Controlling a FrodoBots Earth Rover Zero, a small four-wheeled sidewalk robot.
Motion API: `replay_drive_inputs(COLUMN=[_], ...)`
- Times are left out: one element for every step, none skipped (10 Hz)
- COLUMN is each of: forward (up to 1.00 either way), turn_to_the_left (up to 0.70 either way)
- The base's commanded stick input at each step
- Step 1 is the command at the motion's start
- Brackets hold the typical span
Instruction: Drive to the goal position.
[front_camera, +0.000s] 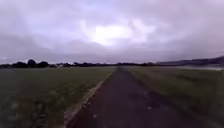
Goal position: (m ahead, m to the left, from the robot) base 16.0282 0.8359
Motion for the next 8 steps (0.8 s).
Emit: replay_drive_inputs(forward=[0.85,0.85,0.85,0.85,0.85,0.85,0.85,0.5], turn_to_the_left=[0.0,0.0,0.0,0.0,0.0,0.0,0.0,0.0])
